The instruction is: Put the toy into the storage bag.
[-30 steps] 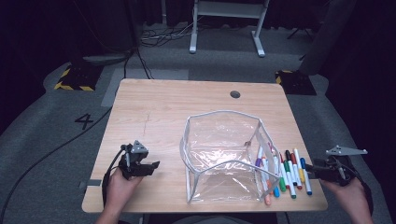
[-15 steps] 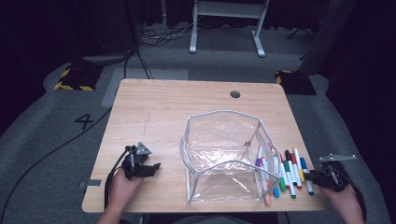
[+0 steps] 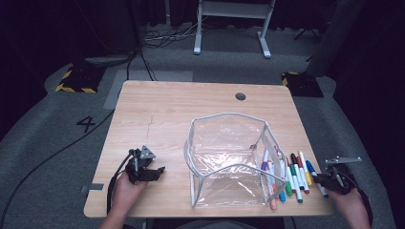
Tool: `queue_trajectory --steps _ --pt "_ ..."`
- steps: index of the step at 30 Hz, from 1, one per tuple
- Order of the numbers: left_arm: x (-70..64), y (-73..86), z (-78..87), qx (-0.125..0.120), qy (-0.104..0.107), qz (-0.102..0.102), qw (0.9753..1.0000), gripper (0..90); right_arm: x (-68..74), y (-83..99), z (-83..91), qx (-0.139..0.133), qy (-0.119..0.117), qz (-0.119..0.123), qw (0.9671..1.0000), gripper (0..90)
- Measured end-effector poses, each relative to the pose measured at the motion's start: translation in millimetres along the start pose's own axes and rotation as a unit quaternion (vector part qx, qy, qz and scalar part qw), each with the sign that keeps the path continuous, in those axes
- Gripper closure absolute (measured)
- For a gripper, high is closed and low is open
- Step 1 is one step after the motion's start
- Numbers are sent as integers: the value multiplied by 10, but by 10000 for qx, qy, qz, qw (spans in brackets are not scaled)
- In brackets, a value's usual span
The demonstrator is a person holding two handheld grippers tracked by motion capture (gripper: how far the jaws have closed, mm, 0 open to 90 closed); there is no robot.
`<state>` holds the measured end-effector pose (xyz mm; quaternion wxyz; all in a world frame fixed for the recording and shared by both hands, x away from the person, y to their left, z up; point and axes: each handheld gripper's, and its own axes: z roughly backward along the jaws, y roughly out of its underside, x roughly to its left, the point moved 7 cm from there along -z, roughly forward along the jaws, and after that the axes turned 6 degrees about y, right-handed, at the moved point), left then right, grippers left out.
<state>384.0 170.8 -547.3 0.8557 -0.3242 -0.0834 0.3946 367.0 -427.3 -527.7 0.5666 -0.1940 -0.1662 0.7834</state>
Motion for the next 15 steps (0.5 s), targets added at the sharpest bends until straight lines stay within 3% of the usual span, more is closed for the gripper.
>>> queue_trajectory --steps 2,4,10,12,13,15 --pt "-1 -2 -7 -30 3 -31 10000 338 -19 -4 0 39 83 -1 10000 763" --pt "0 -5 -16 -62 29 -66 10000 328 -41 -3 12 24 -6 -127 9999 765" --pt "32 -14 -63 -374 117 -193 9990 294 -104 -39 121 -172 -150 -141 9996 766" --pt "47 -13 -74 -498 116 -242 9984 285 -114 -115 257 -368 -360 -132 9986 766" --pt "47 -13 -74 -498 116 -242 9984 285 -114 -115 257 -368 -360 -132 9986 766" --pt "48 -15 -76 -502 107 -231 9984 284 -132 -251 456 -655 -452 -21 9968 766"
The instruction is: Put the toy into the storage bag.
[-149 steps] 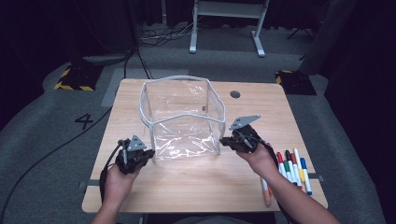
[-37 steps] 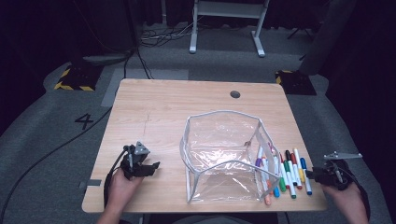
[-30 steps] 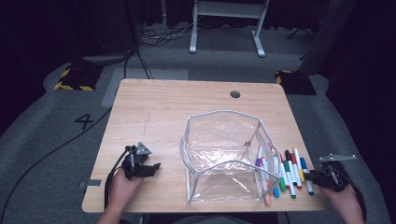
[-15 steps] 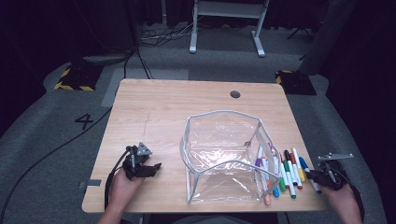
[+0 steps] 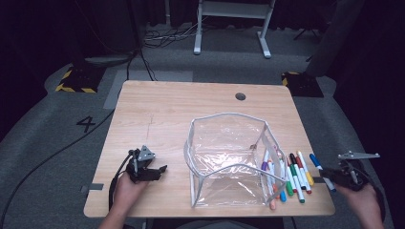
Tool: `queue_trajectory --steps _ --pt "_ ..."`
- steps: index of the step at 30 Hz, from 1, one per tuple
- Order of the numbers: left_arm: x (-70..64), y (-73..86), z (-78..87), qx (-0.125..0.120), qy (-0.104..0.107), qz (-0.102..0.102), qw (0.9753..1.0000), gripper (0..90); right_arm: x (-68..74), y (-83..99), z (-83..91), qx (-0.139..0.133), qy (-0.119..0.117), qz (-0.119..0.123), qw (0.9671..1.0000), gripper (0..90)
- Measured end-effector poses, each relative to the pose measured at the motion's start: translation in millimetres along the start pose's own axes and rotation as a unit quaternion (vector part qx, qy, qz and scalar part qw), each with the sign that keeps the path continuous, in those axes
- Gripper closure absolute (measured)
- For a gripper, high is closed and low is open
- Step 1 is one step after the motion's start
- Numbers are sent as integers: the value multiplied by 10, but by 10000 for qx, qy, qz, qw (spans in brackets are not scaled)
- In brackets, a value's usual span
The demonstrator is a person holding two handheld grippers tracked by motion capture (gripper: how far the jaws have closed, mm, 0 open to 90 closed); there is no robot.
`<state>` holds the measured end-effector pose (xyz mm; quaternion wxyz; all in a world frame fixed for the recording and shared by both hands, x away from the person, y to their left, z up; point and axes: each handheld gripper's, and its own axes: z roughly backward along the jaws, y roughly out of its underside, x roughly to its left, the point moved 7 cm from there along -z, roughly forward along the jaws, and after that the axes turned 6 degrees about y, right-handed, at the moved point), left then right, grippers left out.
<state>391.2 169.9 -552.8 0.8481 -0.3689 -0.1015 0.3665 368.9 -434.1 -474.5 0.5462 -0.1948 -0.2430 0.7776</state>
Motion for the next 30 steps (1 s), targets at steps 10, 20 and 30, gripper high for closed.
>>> queue_trajectory --steps 10,20,30 --pt "16 -5 -2 -2 10 -52 10000 284 84 -448 442 -522 -233 366 9977 766" --pt "13 -3 -1 3 -11 -36 10000 286 571 -932 795 -848 -780 1307 9847 766" --pt "9 16 15 -5 -85 101 9999 280 964 -1292 908 -941 -1277 1853 9698 766"
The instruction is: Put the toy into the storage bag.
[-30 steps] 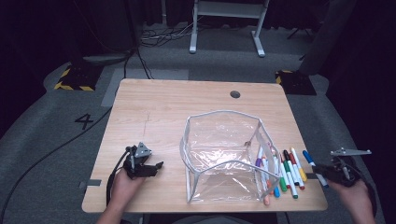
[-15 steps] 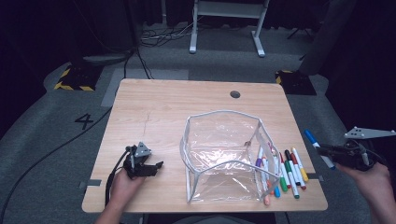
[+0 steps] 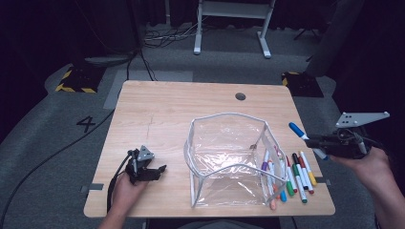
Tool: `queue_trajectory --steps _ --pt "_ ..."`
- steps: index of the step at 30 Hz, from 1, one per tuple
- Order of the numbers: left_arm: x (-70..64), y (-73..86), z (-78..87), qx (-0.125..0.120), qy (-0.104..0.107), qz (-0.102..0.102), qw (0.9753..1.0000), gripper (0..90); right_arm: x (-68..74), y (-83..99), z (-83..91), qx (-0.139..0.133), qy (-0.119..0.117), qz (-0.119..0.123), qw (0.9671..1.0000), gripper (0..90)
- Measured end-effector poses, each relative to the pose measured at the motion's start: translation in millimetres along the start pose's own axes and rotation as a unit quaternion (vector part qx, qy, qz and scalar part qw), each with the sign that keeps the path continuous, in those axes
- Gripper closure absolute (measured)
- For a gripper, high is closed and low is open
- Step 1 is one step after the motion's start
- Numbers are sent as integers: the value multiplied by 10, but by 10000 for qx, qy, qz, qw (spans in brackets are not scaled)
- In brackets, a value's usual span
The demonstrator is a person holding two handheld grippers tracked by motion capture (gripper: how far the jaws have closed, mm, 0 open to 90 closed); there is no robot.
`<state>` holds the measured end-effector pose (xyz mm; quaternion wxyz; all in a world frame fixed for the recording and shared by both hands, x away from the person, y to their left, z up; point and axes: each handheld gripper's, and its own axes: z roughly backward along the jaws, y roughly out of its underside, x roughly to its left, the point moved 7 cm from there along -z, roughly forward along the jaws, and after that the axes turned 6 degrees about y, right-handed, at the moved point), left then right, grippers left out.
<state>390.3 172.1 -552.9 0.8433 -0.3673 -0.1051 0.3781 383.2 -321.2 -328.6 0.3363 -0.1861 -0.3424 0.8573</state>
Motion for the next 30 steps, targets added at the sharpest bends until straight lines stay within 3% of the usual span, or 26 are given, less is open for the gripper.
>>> queue_trajectory --steps 4,6,7,13,19,25,30 --pt "25 0 7 20 -67 25 10000 273 153 -261 -69 -6 -186 293 9994 766" --pt "29 0 5 -3 -79 53 10000 273 190 -307 -83 1 -230 354 9991 766" --pt "32 0 7 14 -95 38 9999 272 274 -407 -114 7 -309 533 9981 766" --pt "35 -15 -11 -11 -102 91 9999 265 459 -615 -180 63 -508 817 9953 766" --pt "36 -16 -11 -9 -111 94 9999 265 716 -870 -312 92 -840 1215 9890 766" --pt "36 -16 -12 -9 -111 94 9999 265 868 -1002 -437 185 -1051 1438 9838 766" --pt "36 -16 -12 -10 -110 95 9999 265 1041 -1117 -572 255 -1259 1687 9773 766"
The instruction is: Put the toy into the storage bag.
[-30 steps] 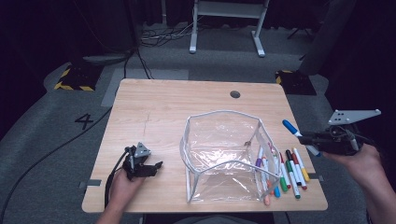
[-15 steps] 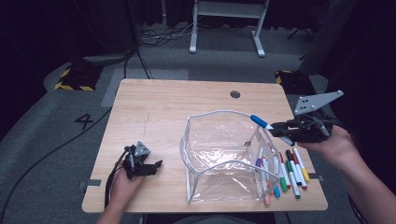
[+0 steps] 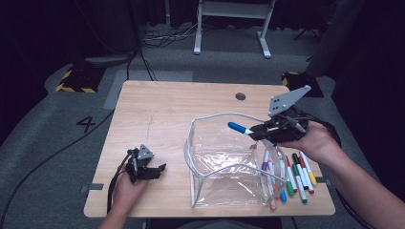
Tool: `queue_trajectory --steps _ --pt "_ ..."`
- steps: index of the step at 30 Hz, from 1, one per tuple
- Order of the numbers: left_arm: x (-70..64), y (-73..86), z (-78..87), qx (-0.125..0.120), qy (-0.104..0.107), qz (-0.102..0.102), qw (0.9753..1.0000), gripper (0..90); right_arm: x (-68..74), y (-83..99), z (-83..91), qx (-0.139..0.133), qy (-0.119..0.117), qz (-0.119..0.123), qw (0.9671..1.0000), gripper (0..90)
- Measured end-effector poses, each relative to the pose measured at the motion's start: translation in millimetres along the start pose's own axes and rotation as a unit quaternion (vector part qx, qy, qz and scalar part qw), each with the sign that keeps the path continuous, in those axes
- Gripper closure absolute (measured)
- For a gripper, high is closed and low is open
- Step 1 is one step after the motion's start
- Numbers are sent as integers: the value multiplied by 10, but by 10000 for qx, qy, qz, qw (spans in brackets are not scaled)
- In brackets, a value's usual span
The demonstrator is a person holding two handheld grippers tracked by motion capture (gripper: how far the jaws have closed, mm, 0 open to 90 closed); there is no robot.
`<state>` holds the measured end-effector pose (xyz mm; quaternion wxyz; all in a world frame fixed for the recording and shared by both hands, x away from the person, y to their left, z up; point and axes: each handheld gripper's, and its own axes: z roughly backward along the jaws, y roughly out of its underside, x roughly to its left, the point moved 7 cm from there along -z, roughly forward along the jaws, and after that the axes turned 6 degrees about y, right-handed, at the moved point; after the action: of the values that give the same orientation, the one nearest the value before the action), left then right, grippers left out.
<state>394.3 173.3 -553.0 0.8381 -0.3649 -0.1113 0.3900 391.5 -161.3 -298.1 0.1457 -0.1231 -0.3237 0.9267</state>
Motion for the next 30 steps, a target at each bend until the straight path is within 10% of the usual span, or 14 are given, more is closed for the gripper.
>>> queue_trajectory --steps 30 --pt "0 0 0 1 -1 1 10000 264 355 -174 -1019 735 -1013 740 9894 766"
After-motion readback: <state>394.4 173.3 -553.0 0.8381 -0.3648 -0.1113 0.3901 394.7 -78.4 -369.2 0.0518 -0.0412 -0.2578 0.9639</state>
